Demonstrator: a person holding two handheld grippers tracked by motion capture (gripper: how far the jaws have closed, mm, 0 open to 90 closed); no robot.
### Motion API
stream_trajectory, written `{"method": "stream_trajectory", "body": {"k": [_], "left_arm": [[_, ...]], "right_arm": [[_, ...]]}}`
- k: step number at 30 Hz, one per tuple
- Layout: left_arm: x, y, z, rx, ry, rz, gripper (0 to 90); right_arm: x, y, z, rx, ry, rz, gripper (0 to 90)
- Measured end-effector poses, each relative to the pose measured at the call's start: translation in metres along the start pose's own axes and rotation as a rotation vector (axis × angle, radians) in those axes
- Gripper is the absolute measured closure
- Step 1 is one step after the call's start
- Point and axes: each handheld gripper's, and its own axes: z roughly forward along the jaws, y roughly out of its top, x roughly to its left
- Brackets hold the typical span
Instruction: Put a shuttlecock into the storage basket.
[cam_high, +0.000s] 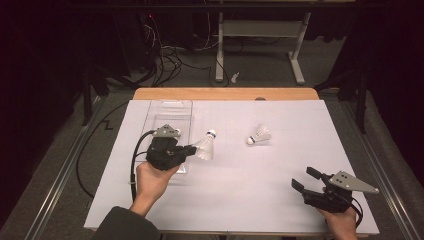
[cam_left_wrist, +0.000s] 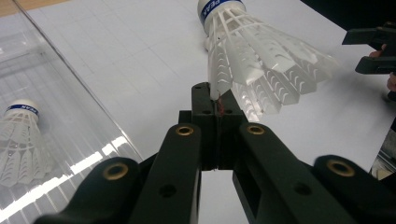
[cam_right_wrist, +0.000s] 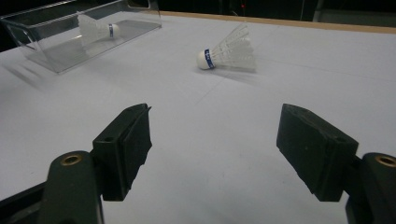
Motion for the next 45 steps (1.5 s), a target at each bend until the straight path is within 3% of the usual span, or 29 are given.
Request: {"method": "stream_trajectory", "body": {"k": [31,45], "left_arm": [[0.017,-0.002,-0.007,-0.015,0.032,-0.033,89.9],[0.026,-0.004,-0.009,-0.005,0.069,-0.055,89.9]], "right_arm": [[0.0,0.0,-0.001,-0.003,-0.006,-0.003,26.6],[0.002,0.0,-0.001,0.0,0.002,-0.023,26.7]]}}
